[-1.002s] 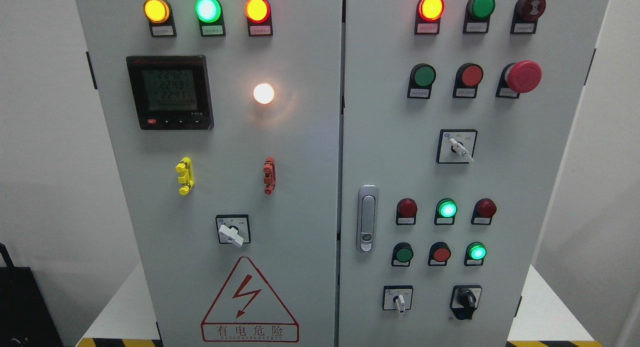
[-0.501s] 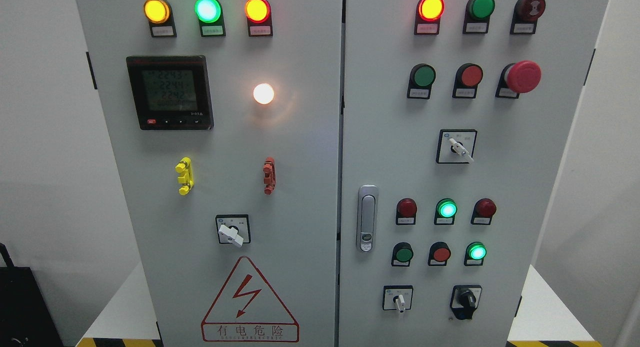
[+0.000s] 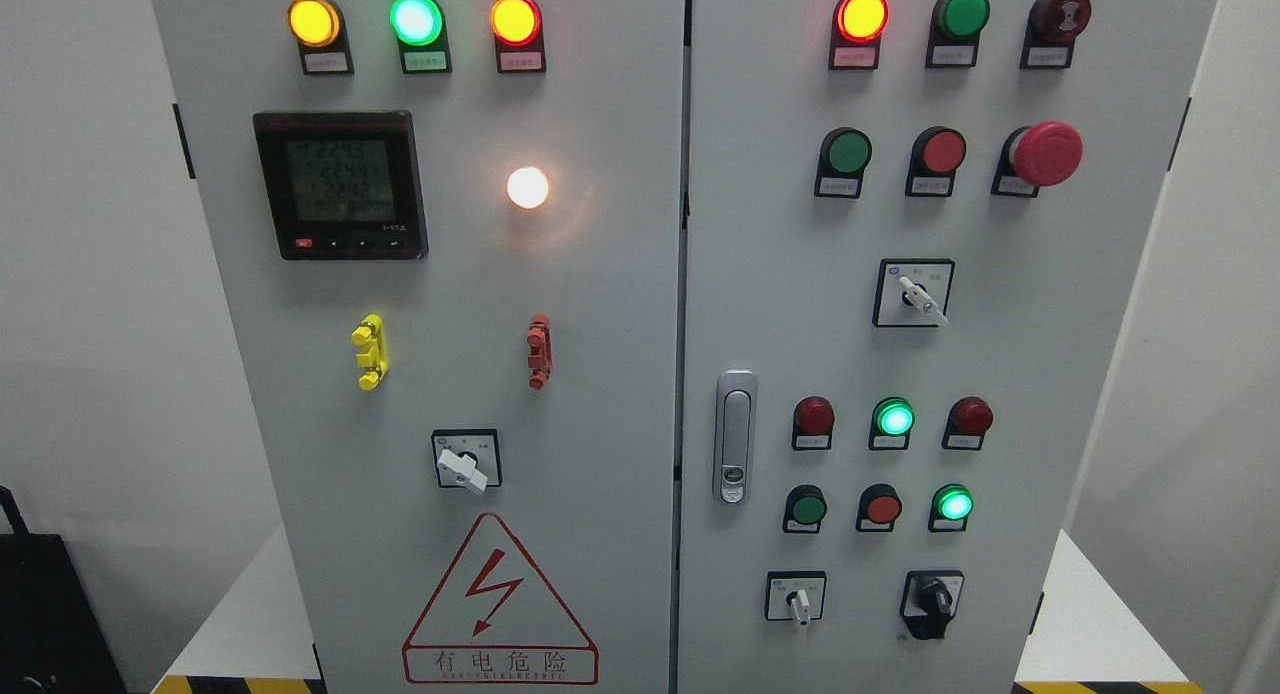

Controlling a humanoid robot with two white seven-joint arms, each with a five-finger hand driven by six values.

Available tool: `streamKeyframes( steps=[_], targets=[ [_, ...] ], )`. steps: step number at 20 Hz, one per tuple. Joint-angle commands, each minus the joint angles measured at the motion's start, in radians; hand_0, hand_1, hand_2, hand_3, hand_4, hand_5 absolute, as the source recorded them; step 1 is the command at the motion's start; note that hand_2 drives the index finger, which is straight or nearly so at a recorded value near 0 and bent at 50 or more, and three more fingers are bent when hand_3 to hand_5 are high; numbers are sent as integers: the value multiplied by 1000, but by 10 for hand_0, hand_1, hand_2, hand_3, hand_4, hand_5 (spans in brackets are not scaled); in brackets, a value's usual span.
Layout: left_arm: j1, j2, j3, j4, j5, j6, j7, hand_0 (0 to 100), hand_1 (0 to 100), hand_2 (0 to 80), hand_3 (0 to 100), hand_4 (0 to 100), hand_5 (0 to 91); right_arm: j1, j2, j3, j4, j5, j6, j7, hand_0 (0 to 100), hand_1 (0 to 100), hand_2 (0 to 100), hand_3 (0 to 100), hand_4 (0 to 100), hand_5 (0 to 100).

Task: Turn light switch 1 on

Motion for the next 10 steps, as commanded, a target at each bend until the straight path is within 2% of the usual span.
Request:
streamKeyframes(
  steps=[1,10],
  targets=[
    [-19,-19,-23,196,5,3,1,0,0,0,0,0,0,0,0,0,0,-1,-1,-1,53,0,0,0,0,0],
    [-71,-18,-15,325,9,-7,-2,0,0,0,0,0,0,0,0,0,0,0,-1,1,54,0,0,0,0,0]
  ],
)
